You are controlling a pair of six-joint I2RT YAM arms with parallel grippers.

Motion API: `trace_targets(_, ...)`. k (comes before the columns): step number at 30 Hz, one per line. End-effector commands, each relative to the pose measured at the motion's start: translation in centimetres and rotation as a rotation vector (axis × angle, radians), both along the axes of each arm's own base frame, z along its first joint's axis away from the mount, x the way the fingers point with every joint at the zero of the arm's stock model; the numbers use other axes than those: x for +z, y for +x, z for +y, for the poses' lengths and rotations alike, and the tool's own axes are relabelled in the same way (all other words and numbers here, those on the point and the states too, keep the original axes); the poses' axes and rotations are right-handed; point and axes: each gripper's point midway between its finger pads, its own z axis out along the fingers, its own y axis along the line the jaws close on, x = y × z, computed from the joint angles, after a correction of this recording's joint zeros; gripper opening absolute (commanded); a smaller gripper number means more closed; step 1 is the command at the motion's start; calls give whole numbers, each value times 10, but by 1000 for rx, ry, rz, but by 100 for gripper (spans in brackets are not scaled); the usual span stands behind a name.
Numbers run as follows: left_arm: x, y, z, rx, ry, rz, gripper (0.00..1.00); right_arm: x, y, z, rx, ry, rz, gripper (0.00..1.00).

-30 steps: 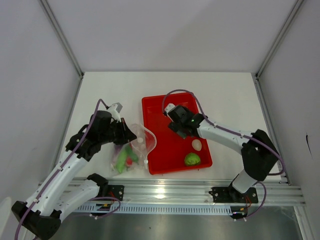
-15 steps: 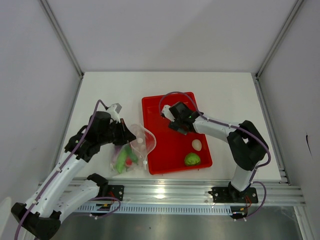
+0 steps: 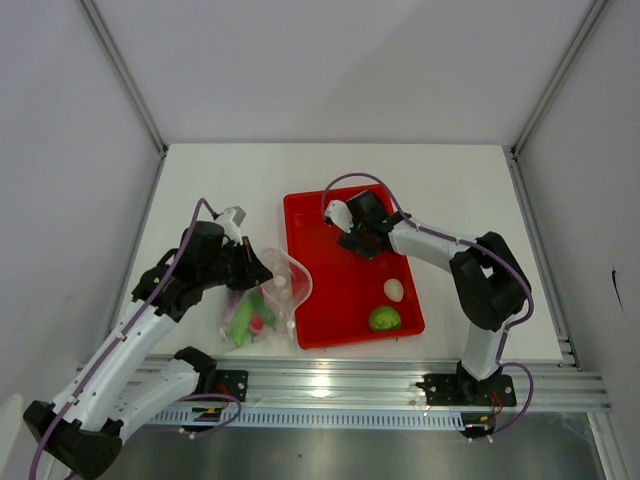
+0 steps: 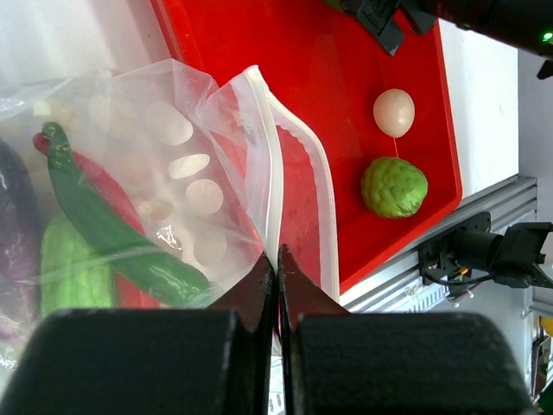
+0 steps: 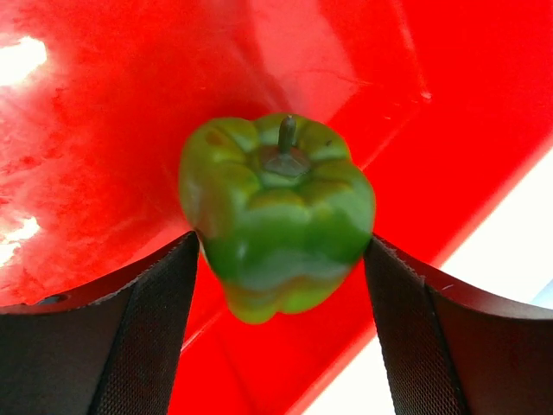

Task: Place the food in the zip-top bag and seal the zipper
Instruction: Pick up the fake vegetable from the bin.

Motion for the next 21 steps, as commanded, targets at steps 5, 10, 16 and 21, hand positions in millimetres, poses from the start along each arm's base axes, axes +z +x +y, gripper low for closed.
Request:
trace_targets(5,8,4,0,-11,5,-39,1,-5,2,19,28,105,68,71)
trace_targets(10,7,3,1,-8,5,-39,1,10,5,25,-14,160,60,43)
trace_targets(16,6,4,-2,-13,-6,-32,0,46,5,25,-120,237,33,16)
trace_targets(21,7,6,-3,-13,-9,-39,1,105,-8,25,-211,412,-18,17)
